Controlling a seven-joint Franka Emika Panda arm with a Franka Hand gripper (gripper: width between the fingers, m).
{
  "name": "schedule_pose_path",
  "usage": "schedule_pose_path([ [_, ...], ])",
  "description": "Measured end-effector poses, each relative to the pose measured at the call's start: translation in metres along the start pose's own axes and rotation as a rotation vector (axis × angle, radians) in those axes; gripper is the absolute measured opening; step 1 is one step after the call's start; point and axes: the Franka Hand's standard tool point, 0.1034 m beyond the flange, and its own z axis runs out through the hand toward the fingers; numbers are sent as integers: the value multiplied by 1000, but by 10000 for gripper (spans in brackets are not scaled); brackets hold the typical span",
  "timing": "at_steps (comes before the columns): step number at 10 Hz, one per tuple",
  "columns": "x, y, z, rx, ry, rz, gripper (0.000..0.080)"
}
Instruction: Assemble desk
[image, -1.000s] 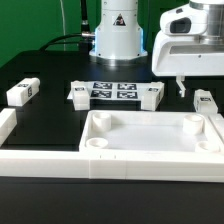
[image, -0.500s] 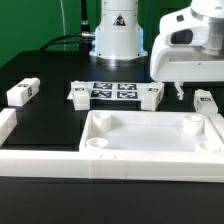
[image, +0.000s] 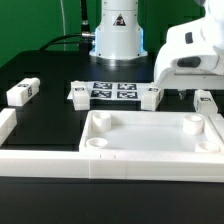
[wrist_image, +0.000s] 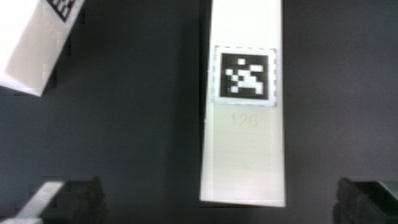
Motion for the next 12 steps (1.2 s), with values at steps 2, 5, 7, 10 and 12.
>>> schedule_pose_path([
  [2, -6, 1, 11, -13, -138, 1, 649],
  [5, -6, -1, 25, -28, -297, -7, 649],
  [7, -3, -1, 33, -34, -361, -10, 649],
  [10, -1, -5, 38, -38, -358, -14, 649],
  [12, 0, -4, 39, -37, -356, -13, 649],
])
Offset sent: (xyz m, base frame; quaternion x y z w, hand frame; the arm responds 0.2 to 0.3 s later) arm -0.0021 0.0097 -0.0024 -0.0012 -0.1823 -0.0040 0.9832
